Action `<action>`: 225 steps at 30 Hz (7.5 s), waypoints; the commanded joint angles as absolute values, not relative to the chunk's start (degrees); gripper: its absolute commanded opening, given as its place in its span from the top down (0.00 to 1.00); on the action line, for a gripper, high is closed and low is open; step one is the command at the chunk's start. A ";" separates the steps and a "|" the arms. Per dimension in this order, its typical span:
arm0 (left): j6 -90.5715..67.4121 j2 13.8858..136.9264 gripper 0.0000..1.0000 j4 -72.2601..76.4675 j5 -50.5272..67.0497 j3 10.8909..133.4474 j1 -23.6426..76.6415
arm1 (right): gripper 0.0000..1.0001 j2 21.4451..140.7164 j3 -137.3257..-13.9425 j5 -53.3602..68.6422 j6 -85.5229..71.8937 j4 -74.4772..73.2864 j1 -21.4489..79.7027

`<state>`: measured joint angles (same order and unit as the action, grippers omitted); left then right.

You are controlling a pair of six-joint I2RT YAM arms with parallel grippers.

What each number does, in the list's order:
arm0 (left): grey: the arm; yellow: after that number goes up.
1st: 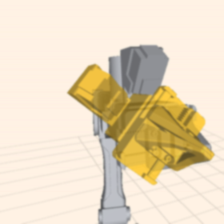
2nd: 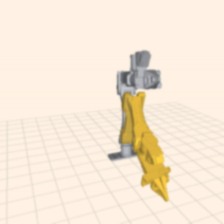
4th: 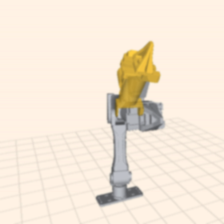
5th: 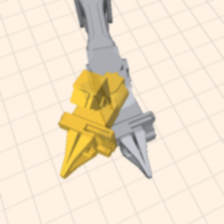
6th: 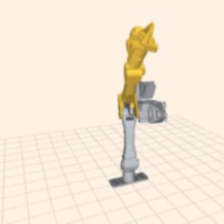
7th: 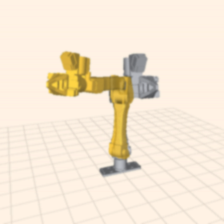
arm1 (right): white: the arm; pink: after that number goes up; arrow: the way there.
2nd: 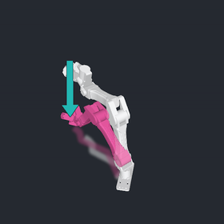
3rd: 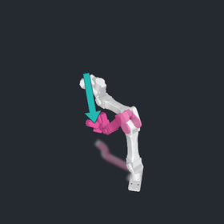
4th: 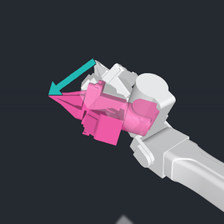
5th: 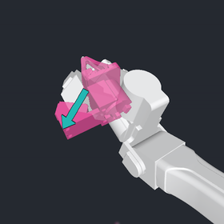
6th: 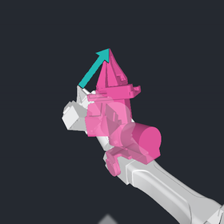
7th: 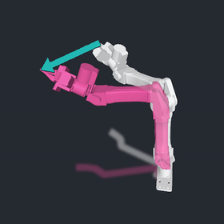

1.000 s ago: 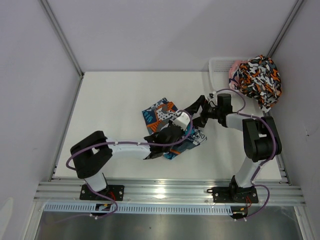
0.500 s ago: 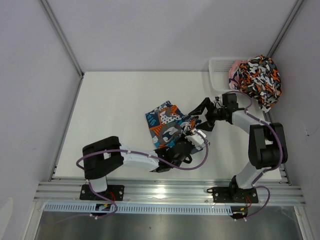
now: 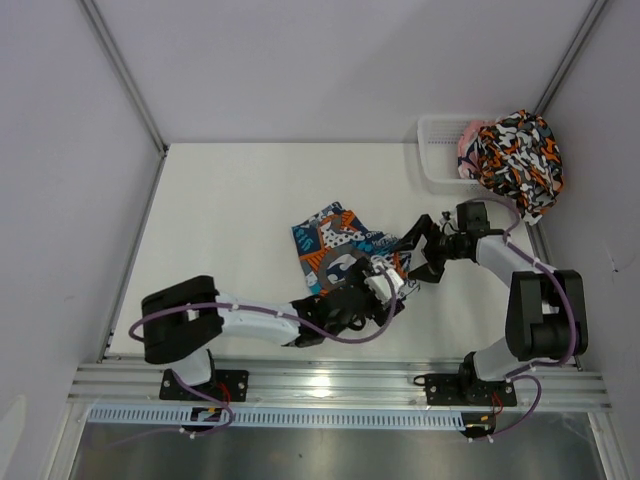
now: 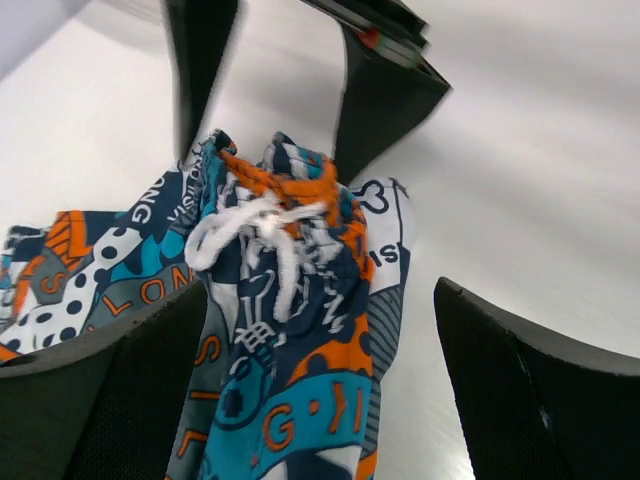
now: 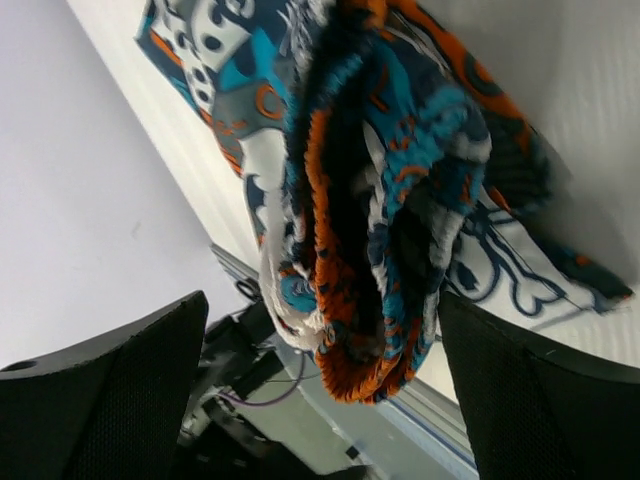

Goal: Fold and stack the shorts
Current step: Fold the shorts, then neatly place the folded shorts to the corner

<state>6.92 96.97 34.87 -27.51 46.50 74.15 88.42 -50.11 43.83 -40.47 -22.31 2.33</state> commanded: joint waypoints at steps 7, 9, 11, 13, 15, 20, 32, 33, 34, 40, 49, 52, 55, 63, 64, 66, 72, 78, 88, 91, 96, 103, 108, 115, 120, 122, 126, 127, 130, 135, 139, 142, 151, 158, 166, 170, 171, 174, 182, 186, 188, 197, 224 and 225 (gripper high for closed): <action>-18.08 78.07 0.05 37.27 -3.34 36.65 57.23 | 0.01 78.66 -39.29 42.63 -35.16 -20.83 2.02; -20.21 76.56 0.05 33.51 -2.99 36.91 54.15 | 0.01 78.58 -38.24 43.06 -34.37 -19.43 2.20; -22.41 75.24 0.05 31.30 -2.11 37.35 52.05 | 0.00 78.57 -38.23 42.46 -33.84 -19.07 2.37; -24.16 74.88 0.05 29.45 -1.32 37.53 51.07 | 0.01 78.75 -39.11 41.31 -32.96 -18.63 2.55; -24.96 75.15 0.05 28.66 -0.44 37.62 49.75 | 0.01 79.71 -40.33 40.52 -32.52 -18.11 2.37; -25.23 76.20 0.06 27.69 -0.44 36.57 48.78 | 0.02 83.40 -43.50 40.52 -31.99 -17.32 2.37; -25.49 73.75 0.07 19.08 -0.44 37.62 44.74 | 0.11 91.14 -47.54 40.87 -32.17 -12.31 5.62; -24.79 72.78 0.07 18.72 -0.44 37.53 44.74 | 0.12 91.93 -47.81 40.70 -32.17 -12.04 5.97; -24.61 72.34 0.07 18.20 -0.44 37.70 44.82 | 0.14 92.28 -48.16 40.35 -32.08 -11.61 6.32; -23.03 69.09 0.07 13.98 -0.44 37.79 44.82 | 0.44 94.74 -50.80 39.20 -31.55 -11.78 8.00; -22.32 65.92 0.07 9.41 -1.14 36.65 44.74 | 1.00 96.07 -56.41 35.25 -27.69 -15.72 10.19; -22.85 64.08 0.07 5.91 -3.86 37.09 44.47 | 1.00 94.14 -59.49 34.01 -24.62 -16.96 12.73; -25.39 61.53 0.07 0.81 -6.85 38.58 42.55 | 1.00 91.76 -62.56 34.19 -21.89 -17.75 15.45; -35.94 47.13 0.06 -15.28 -16.50 40.52 31.75 | 1.00 89.21 -70.74 41.99 -15.13 -18.63 26.53; -36.56 45.20 0.06 -16.16 -17.05 40.08 30.77 | 1.00 88.51 -71.53 42.71 -14.60 -18.46 28.28; -38.58 39.57 0.06 -18.79 -18.71 38.94 28.32 | 1.00 87.81 -74.42 43.24 -13.80 -18.72 34.43; -40.87 28.92 0.07 -21.44 -22.32 34.90 24.26 | 0.99 90.26 -83.13 49.74 -8.62 -25.30 47.97; -39.99 30.93 0.08 -21.01 -22.85 33.93 24.08 | 0.99 95.00 -83.15 53.70 -6.86 -26.28 46.59; -39.55 32.00 0.07 -18.98 -22.50 32.08 24.08 | 0.98 102.57 -84.47 57.13 -2.11 -31.03 42.19; -39.11 31.55 0.07 -19.51 -23.38 32.61 24.08 | 0.98 101.69 -82.27 56.69 -2.81 -29.19 42.98; -38.67 32.17 0.07 -19.69 -23.03 33.22 24.08 | 0.98 100.99 -77.88 56.51 -3.60 -25.05 41.67; -38.41 32.25 0.07 -18.72 -22.33 32.52 24.08 | 0.97 103.88 -78.05 55.63 1.48 -26.28 39.82; -38.15 32.52 0.07 -18.11 -21.71 31.82 24.08 | 0.96 106.87 -78.66 54.33 2.46 -25.75 36.22; -37.71 33.66 0.07 -17.05 -20.83 31.38 24.08 | 0.96 112.49 -80.07 51.33 3.78 -25.75 34.55; -37.44 33.84 0.07 -15.56 -19.51 30.59 24.08 | 0.96 114.61 -81.12 50.10 4.30 -25.40 32.78; -37.18 34.01 0.07 -15.38 -19.34 30.24 24.08 | 0.96 115.22 -81.38 49.92 4.48 -25.31 32.26; -36.83 34.10 0.07 -15.21 -19.07 30.06 24.08 | 0.96 116.72 -82.18 48.87 5.10 -25.84 31.38; -36.83 34.01 0.07 -14.94 -18.55 29.88 24.08 | 0.96 117.15 -82.09 48.87 4.92 -25.67 31.20; -36.74 33.84 0.07 -14.77 -18.28 29.27 24.08 | 0.96 117.33 -81.57 47.55 4.83 -25.58 30.94; -36.65 34.10 0.07 -13.80 -17.32 28.39 24.08 | 0.95 117.25 -80.51 43.34 4.48 -25.40 30.94; -36.74 34.80 0.07 -13.71 -16.35 28.30 24.08 | 0.91 116.81 -79.37 38.86 3.69 -24.62 30.94; -37.18 34.81 0.07 -15.29 -16.00 27.95 24.08 | 0.88 116.63 -78.14 34.73 2.73 -23.82 30.76; -39.37 31.81 0.06 -17.22 -11.08 24.79 24.08 | 0.28 115.32 -76.91 25.68 -0.26 -21.45 30.67; -42.09 30.76 0.06 -16.88 -7.92 21.72 24.34 | 0.15 109.88 -80.50 21.98 -2.89 -23.20 30.41; -44.48 35.85 0.06 -13.10 -9.31 21.18 29.35 | 0.06 104.51 -79.81 11.96 -7.64 -20.39 29.97; -39.39 39.19 0.07 -13.53 -11.33 26.00 31.72 | 0.07 100.64 -76.92 10.89 -10.45 -18.29 28.92; -37.90 42.24 0.07 -15.71 -11.77 30.19 32.42 | 0.07 98.72 -76.30 10.38 -11.94 -18.11 28.83; -30.43 49.62 0.05 -19.40 -12.12 36.96 34.45 | 0.08 94.94 -73.40 7.92 -15.54 -18.19 28.30; -22.68 61.16 0.02 -25.84 -21.45 48.86 46.65 | 0.07 86.14 -63.82 5.10 -21.62 -17.66 25.32; -19.96 69.33 0.02 -25.75 -20.92 53.86 51.49 | 0.07 81.57 -58.98 3.86 -25.48 -16.97 21.46; -19.25 73.63 0.02 -23.14 -20.31 54.14 52.73 | 0.08 79.20 -56.26 6.49 -26.62 -15.83 19.78; -16.35 86.38 0.01 -16.88 -16.52 54.22 54.40 | 0.08 73.48 -54.05 7.21 -27.07 -17.67 17.41; -20.66 108.10 0.01 -20.65 -10.37 66.08 31.39 | 0.08 63.63 -50.37 16.34 -29.27 -15.21 13.09; -20.39 108.63 0.01 -21.87 -10.37 66.88 30.59 | 0.09 63.28 -50.10 17.57 -29.27 -14.86 13.10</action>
<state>-20.49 106.15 -15.90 -11.31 64.66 33.23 64.88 -51.13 14.04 -28.88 -17.74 13.21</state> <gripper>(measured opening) 0.993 0.915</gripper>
